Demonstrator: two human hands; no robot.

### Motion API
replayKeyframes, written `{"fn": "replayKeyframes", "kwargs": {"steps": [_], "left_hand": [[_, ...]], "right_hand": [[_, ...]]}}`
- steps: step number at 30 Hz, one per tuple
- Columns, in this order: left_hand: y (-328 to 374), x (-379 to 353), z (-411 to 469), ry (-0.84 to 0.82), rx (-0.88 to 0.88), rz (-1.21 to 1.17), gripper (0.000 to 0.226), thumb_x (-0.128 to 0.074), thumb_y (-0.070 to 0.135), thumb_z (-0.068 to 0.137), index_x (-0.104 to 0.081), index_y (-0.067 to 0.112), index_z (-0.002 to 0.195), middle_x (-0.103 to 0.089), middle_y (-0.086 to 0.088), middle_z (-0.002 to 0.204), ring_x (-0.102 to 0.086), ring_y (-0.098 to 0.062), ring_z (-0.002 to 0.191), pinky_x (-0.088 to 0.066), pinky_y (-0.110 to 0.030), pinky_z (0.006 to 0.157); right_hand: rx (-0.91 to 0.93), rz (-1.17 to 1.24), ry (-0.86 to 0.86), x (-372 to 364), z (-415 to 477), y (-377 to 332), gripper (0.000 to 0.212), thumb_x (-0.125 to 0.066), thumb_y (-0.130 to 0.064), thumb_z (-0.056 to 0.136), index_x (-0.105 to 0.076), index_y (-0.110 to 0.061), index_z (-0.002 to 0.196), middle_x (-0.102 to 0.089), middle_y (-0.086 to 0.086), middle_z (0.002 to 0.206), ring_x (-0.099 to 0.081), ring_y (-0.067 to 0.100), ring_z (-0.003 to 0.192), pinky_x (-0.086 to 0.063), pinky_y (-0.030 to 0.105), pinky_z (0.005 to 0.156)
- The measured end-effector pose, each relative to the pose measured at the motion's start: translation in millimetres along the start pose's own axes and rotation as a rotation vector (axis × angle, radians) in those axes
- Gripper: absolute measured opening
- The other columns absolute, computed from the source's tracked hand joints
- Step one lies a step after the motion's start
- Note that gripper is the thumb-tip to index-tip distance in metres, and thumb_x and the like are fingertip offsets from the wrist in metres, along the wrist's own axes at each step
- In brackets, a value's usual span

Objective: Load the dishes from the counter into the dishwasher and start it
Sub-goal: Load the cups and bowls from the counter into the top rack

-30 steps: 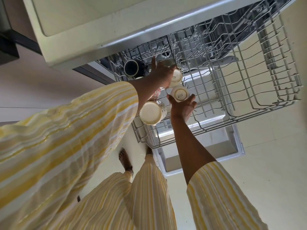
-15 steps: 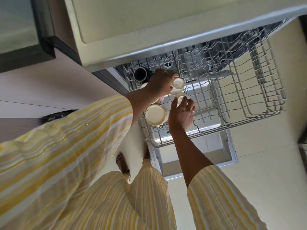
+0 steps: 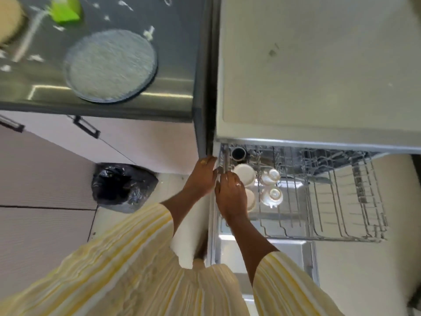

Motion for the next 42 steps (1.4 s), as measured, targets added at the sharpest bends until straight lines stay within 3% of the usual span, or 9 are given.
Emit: {"fn": "replayKeyframes", "kwargs": {"steps": [3, 7, 12, 17, 24, 36, 40, 42], "left_hand": [[-32, 35, -19, 0.099, 0.092, -0.052, 0.031, -0.051, -0.004, 0.085, -0.057, -0.009, 0.114, -0.061, -0.027, 0.111, -0.06, -0.038, 0.101, -0.043, -0.034, 0.09], [-76, 81, -44, 0.186, 0.239, -0.026, 0.042, -0.039, 0.013, 0.098, -0.037, 0.002, 0.139, -0.04, -0.015, 0.144, -0.037, -0.029, 0.131, -0.022, -0.029, 0.11], [-131, 140, -80, 0.36, 0.382, 0.039, 0.044, -0.036, 0.019, 0.1, -0.032, 0.007, 0.143, -0.035, -0.009, 0.148, -0.031, -0.023, 0.135, -0.021, -0.027, 0.112], [-186, 184, -110, 0.42, 0.477, 0.205, 0.046, -0.029, 0.027, 0.103, -0.024, 0.011, 0.146, -0.029, -0.005, 0.152, -0.025, -0.02, 0.14, -0.017, -0.028, 0.115], [-259, 268, -124, 0.592, 0.574, 0.063, 0.041, -0.043, 0.018, 0.098, -0.04, 0.008, 0.138, -0.044, -0.01, 0.141, -0.038, -0.021, 0.131, -0.03, -0.029, 0.111], [-401, 452, -120, 0.792, 0.556, 0.07, 0.042, -0.046, 0.015, 0.095, -0.043, 0.004, 0.135, -0.048, -0.014, 0.136, -0.042, -0.025, 0.126, -0.033, -0.031, 0.106], [-453, 513, -109, 0.857, 0.653, 0.071, 0.039, -0.049, 0.014, 0.091, -0.046, 0.004, 0.128, -0.052, -0.016, 0.125, -0.048, -0.03, 0.116, -0.038, -0.036, 0.099], [-477, 540, -95, 0.874, 0.71, 0.105, 0.042, -0.051, 0.016, 0.09, -0.044, 0.001, 0.129, -0.049, -0.017, 0.129, -0.044, -0.031, 0.12, -0.032, -0.035, 0.101]], "right_hand": [[0.149, -0.001, 0.005, 3, 13, -43, 0.015, -0.055, -0.01, 0.086, -0.065, -0.005, 0.095, -0.067, 0.014, 0.091, -0.065, 0.028, 0.084, -0.055, 0.037, 0.075], [0.379, -0.045, 0.043, 14, 37, -114, 0.005, -0.065, -0.008, 0.079, -0.066, -0.005, 0.083, -0.066, 0.012, 0.082, -0.064, 0.026, 0.077, -0.055, 0.033, 0.065], [0.606, -0.075, 0.036, 8, 54, -199, 0.017, -0.068, -0.016, 0.083, -0.069, -0.003, 0.094, -0.07, 0.016, 0.099, -0.067, 0.028, 0.094, -0.057, 0.035, 0.078], [0.756, 0.009, 0.09, 12, 64, -285, 0.024, -0.079, -0.018, 0.073, -0.072, -0.004, 0.09, -0.072, 0.014, 0.095, -0.069, 0.027, 0.09, -0.058, 0.033, 0.074], [0.854, 0.048, 0.177, 7, 98, -389, 0.027, -0.081, -0.019, 0.069, -0.07, -0.006, 0.091, -0.071, 0.012, 0.096, -0.069, 0.025, 0.091, -0.056, 0.031, 0.077], [0.788, 0.023, 0.272, -3, 198, -547, 0.023, -0.073, -0.021, 0.077, -0.07, -0.006, 0.094, -0.07, 0.011, 0.098, -0.067, 0.024, 0.092, -0.055, 0.03, 0.077], [0.813, 0.028, 0.29, -2, 253, -587, 0.022, -0.07, -0.018, 0.079, -0.068, -0.004, 0.096, -0.068, 0.013, 0.102, -0.066, 0.026, 0.095, -0.056, 0.035, 0.078], [0.817, 0.007, 0.3, 0, 289, -608, 0.022, -0.073, -0.017, 0.076, -0.068, -0.005, 0.093, -0.068, 0.013, 0.101, -0.066, 0.026, 0.093, -0.056, 0.034, 0.073]]}}
Point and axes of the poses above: each hand's wrist, its own z-axis towards the middle knuckle, its own x-axis out of the back of the hand, y = z × x, the point moved 8 cm from there along z, towards the middle knuckle
